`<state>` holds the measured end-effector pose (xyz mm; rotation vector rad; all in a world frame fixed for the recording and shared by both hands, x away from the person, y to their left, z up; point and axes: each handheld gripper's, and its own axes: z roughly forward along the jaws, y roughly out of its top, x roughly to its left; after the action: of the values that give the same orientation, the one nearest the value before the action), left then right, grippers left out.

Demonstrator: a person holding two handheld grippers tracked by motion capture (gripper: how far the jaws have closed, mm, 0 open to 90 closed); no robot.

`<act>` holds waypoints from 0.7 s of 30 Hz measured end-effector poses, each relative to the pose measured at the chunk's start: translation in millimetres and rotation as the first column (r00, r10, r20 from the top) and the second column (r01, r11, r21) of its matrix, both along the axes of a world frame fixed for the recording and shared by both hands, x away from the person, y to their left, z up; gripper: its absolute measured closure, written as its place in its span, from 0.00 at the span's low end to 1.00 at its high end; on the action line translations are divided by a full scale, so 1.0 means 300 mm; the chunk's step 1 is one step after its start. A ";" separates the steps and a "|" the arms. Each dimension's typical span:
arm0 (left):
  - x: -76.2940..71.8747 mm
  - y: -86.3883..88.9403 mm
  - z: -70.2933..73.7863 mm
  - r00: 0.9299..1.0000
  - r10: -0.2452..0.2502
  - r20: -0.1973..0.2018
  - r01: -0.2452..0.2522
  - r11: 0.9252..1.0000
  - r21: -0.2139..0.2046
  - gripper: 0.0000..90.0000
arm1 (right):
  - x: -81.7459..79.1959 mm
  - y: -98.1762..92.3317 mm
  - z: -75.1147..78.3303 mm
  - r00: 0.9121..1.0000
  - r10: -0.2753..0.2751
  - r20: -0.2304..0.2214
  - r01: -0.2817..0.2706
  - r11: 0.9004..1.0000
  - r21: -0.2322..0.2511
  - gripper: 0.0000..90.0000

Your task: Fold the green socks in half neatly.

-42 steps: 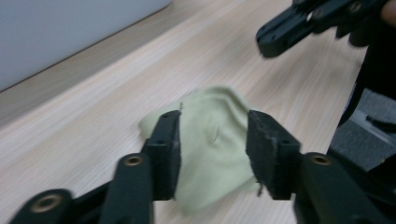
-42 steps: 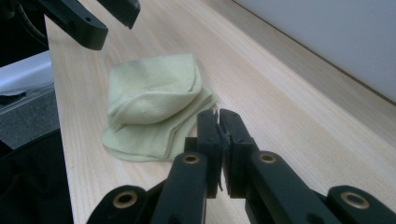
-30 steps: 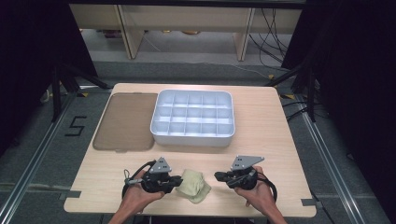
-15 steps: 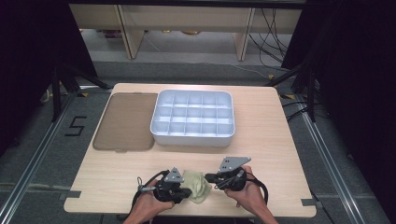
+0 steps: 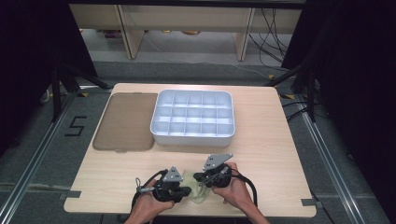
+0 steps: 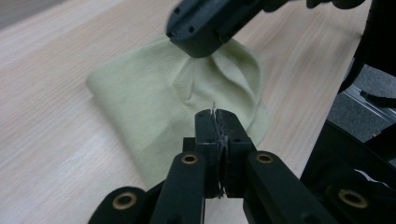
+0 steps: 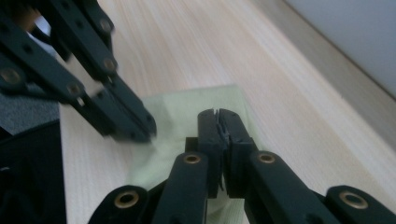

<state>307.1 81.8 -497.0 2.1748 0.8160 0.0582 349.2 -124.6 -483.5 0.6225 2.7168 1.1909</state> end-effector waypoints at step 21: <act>0.068 0.068 -0.021 0.999 0.040 0.001 -0.040 0.998 0.038 0.98 | 0.020 -0.012 -0.023 0.998 0.063 0.002 -0.062 0.995 -0.081 0.99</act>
<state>327.3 102.1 -503.3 2.1940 0.8646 0.0951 355.2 -128.2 -490.3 0.5279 2.7841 1.0873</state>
